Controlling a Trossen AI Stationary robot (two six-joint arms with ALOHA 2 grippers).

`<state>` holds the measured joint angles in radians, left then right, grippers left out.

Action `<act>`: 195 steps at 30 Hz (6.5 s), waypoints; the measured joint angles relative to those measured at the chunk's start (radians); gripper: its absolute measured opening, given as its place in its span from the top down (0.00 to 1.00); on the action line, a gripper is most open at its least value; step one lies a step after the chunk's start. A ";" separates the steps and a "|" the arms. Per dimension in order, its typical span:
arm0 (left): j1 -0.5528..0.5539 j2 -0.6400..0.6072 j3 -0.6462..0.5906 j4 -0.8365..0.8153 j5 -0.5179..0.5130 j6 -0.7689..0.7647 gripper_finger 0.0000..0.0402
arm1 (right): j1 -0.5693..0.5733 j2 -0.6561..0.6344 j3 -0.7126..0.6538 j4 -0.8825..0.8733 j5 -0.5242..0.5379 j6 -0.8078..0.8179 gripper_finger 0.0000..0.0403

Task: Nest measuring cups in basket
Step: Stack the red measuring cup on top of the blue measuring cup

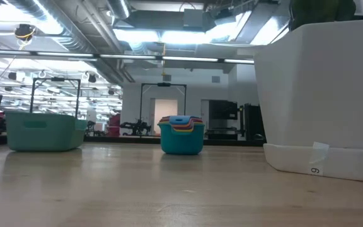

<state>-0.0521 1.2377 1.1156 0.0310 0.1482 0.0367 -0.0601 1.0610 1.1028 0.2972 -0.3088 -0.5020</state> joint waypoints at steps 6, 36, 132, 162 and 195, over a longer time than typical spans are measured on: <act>0.020 0.000 0.000 0.001 0.000 0.000 0.69 | 0.000 0.120 -0.001 0.115 0.000 -0.002 0.71; 0.020 0.000 0.000 0.000 0.000 -0.021 0.68 | 0.000 0.359 -0.002 0.449 0.002 -0.001 0.71; 0.020 0.037 0.000 -0.678 -0.378 -0.061 0.68 | -0.008 0.402 0.109 -0.393 0.368 0.560 0.97; 0.019 0.037 0.000 -0.704 -0.375 -0.063 0.68 | -0.004 0.731 0.109 -0.632 0.367 1.171 0.96; 0.019 0.038 0.000 -0.691 -0.375 -0.060 0.68 | -0.004 0.779 0.109 -0.629 0.396 1.309 0.90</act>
<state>-0.0330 1.2755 1.1160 -0.6602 -0.2272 -0.0231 -0.0643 1.8404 1.2114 -0.3315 0.0870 0.8070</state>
